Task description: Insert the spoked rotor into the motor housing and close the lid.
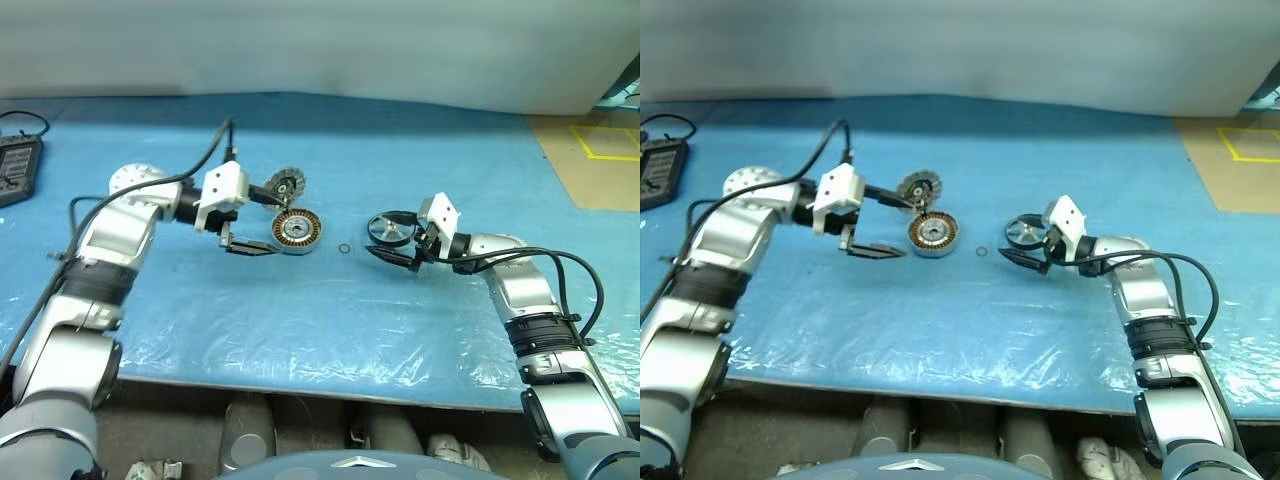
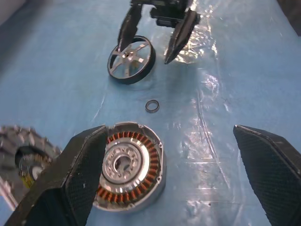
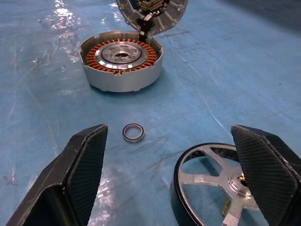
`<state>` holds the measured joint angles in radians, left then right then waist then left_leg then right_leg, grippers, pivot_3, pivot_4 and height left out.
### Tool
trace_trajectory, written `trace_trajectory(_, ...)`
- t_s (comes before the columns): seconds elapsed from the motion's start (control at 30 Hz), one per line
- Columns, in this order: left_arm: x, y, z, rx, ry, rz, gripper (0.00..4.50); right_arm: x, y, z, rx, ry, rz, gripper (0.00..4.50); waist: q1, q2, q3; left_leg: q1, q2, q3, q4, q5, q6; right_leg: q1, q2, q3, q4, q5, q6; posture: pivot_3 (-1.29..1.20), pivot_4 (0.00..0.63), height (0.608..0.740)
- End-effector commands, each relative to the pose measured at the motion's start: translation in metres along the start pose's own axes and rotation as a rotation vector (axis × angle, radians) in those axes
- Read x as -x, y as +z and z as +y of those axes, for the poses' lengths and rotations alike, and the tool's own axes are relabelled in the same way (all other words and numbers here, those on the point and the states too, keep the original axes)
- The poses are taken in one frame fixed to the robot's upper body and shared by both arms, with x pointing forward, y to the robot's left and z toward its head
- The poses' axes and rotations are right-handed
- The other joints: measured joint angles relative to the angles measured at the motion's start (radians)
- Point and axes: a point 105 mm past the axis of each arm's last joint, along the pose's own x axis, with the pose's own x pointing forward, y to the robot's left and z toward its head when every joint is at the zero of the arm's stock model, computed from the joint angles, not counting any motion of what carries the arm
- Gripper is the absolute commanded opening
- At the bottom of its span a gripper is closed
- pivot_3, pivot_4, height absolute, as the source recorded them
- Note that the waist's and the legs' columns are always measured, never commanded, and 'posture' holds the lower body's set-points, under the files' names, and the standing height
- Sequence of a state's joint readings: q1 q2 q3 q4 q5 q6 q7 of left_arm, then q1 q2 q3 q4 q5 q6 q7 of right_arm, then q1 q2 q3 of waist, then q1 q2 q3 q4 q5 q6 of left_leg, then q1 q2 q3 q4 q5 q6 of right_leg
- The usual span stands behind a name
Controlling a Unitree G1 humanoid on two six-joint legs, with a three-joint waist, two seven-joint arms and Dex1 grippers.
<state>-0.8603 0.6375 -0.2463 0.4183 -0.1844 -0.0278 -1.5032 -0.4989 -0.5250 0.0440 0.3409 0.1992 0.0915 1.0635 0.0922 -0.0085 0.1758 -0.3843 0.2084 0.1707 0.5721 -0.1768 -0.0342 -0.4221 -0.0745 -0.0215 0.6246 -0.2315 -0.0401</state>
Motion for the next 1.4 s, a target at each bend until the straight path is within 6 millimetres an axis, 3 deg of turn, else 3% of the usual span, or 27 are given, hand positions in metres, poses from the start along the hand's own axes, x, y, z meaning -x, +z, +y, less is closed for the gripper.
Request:
trace_trajectory(0.03,-0.009,-0.015,0.007,-0.125,-0.151,0.157,4.49,0.0,0.015,-0.003,0.044,-0.016,-0.052,4.33,0.002,0.0,0.0,-0.001,0.0,0.0,0.0,0.0,0.0,0.0,0.0,0.0,0.0,0.0,0.0,0.0,0.15,0.74)
trace_trajectory(0.27,-0.02,-0.019,0.026,-0.311,-0.256,0.328,4.49,0.003,0.013,0.0,0.04,-0.036,-0.058,4.33,0.006,0.0,0.0,-0.002,-0.001,-0.001,0.0,0.0,0.0,0.0,0.0,-0.002,0.0,0.0,0.001,0.0,0.15,0.74)
trace_trajectory(0.43,-0.029,-0.025,0.028,-0.374,-0.283,0.405,4.49,0.006,0.012,0.004,0.034,-0.051,-0.062,4.33,0.008,0.0,0.0,-0.003,-0.001,-0.002,0.0,0.0,0.0,0.0,-0.001,-0.003,0.0,0.002,0.004,0.0,0.15,0.74)
trace_trajectory(0.8,-0.046,-0.034,0.027,-0.395,-0.273,0.436,4.49,0.008,0.012,0.005,0.031,-0.062,-0.058,4.33,0.011,-0.001,0.0,-0.003,-0.001,-0.002,0.001,0.0,0.0,0.0,-0.001,-0.003,0.0,0.002,0.003,0.0,0.15,0.74)
trace_trajectory(1.07,-0.047,-0.039,0.031,-0.405,-0.279,0.519,4.49,0.005,0.02,0.0,0.048,-0.047,-0.064,4.33,0.011,-0.001,0.0,-0.003,0.0,-0.003,0.001,0.0,0.0,0.0,-0.001,-0.003,0.0,0.002,0.003,0.0,0.15,0.74)
trace_trajectory(1.4,-0.065,-0.048,0.024,-0.419,-0.316,0.56,4.49,0.012,0.029,-0.007,0.075,-0.026,-0.048,4.33,0.013,-0.001,0.0,-0.003,-0.001,-0.003,0.001,0.0,0.0,0.0,-0.001,-0.003,0.001,0.001,0.001,0.0,0.15,0.74)
